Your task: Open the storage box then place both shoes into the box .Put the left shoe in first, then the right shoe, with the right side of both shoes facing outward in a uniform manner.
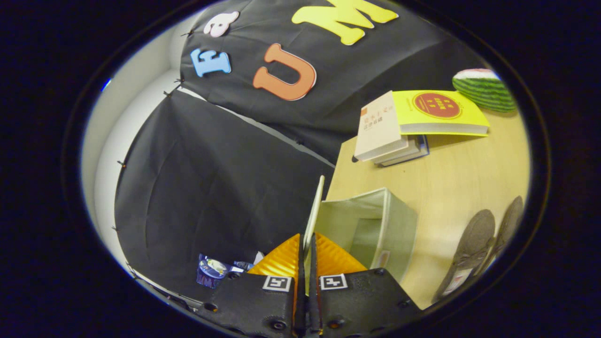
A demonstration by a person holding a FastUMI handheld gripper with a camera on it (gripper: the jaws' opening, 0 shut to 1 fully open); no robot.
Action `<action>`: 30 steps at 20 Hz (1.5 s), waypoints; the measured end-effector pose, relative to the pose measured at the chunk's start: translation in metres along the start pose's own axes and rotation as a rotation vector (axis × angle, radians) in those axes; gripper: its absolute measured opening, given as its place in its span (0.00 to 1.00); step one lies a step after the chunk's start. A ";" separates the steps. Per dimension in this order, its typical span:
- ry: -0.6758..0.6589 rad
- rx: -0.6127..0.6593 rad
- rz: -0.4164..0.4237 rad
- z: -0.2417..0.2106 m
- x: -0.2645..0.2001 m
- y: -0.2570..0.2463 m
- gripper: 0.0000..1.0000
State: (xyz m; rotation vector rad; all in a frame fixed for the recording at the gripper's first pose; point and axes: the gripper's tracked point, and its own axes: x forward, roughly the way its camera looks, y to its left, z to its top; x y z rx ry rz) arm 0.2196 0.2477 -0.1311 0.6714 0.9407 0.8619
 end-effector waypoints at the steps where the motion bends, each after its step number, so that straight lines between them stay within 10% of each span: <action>1: -0.001 -0.008 -0.015 -0.001 0.005 0.011 0.09; 12: -0.066 -0.028 -0.091 -0.014 0.090 0.113 0.17; 19: 0.021 -0.083 -0.149 -0.048 0.140 0.140 0.61; 22: 0.050 -0.167 -0.232 -0.064 0.137 0.132 1.00; 30: 0.083 -0.260 -0.348 -0.089 0.082 0.085 1.00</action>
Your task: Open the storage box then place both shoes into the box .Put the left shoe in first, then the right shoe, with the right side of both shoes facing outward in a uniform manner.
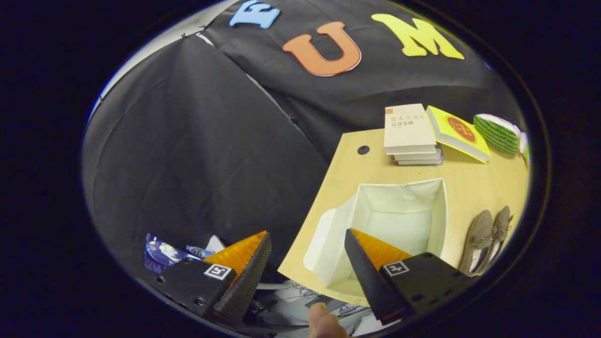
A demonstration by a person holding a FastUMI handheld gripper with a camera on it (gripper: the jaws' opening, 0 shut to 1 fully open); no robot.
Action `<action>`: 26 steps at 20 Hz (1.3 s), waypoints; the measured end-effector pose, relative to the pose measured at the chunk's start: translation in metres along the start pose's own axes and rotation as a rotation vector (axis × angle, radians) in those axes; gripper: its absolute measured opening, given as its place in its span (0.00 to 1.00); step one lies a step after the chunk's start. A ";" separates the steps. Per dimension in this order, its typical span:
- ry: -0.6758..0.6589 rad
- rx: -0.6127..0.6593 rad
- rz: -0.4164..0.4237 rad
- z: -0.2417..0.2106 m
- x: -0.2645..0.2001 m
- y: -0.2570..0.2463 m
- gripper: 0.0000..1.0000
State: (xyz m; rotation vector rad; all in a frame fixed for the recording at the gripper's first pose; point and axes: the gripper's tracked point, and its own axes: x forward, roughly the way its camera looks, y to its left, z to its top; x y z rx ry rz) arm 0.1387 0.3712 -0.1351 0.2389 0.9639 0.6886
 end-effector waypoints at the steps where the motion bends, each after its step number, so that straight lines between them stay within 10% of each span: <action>1: -0.006 -0.022 -0.018 -0.004 -0.006 -0.013 1.00; 17: 0.123 -0.095 -0.543 -0.093 -0.092 -0.309 1.00; 26: 0.323 0.160 -0.563 -0.139 -0.069 -0.388 0.94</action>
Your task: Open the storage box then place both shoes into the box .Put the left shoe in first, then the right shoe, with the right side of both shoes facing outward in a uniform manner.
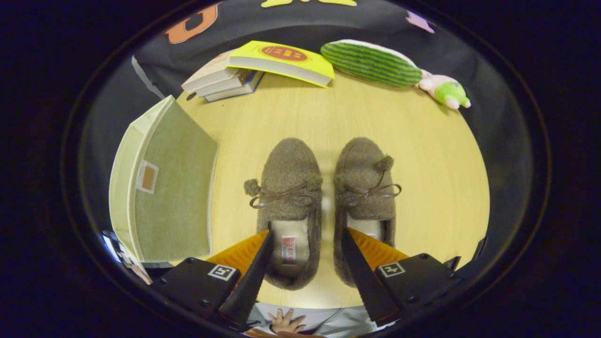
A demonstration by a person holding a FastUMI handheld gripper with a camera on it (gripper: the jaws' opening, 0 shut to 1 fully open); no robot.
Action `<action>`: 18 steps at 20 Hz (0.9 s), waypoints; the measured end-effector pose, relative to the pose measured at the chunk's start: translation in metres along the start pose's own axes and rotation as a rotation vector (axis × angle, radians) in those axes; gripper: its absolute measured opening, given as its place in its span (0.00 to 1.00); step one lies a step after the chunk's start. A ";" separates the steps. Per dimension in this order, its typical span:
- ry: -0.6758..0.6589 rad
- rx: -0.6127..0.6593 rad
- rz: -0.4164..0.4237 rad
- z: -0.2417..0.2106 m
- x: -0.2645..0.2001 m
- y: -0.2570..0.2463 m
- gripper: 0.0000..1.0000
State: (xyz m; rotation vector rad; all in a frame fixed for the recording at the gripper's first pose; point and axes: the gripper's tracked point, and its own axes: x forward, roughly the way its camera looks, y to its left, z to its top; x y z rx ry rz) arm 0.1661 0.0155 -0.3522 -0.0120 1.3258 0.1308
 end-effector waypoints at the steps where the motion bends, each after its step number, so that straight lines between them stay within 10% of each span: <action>1: 0.014 -0.003 0.003 0.000 0.004 0.001 0.87; 13: 0.080 -0.004 -0.021 0.000 0.037 -0.011 0.06; 18: 0.055 0.039 0.010 0.004 0.021 -0.005 0.06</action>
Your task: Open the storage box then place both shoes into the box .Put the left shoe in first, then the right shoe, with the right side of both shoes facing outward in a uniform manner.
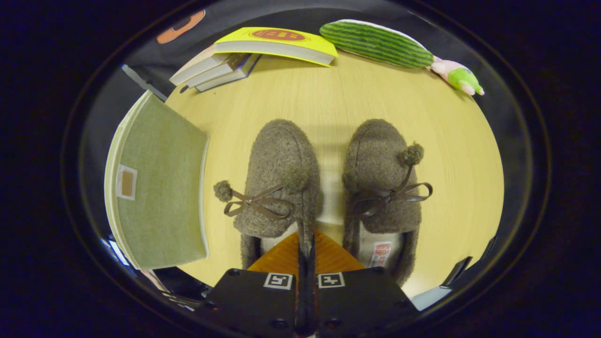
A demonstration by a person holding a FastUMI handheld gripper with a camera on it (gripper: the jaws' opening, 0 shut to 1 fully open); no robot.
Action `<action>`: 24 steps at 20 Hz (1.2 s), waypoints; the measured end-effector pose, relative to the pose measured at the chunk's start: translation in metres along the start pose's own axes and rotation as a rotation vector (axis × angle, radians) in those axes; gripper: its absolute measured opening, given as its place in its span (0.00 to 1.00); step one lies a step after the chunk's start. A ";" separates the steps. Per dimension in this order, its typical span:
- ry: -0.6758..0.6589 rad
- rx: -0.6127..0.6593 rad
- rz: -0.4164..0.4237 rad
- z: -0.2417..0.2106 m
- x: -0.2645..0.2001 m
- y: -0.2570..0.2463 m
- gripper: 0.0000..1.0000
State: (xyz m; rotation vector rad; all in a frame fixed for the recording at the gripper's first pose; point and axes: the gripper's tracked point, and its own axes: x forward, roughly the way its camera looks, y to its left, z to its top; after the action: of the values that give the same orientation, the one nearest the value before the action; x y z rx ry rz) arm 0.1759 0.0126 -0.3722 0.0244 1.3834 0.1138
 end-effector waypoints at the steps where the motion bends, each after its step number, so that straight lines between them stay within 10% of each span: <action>1: -0.001 0.001 -0.005 0.000 -0.004 0.001 0.06; 24: -0.183 0.128 0.300 0.039 -0.150 0.137 0.06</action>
State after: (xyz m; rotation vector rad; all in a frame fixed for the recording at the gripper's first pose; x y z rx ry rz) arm 0.1774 0.1361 -0.2062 0.3425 1.1955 0.2666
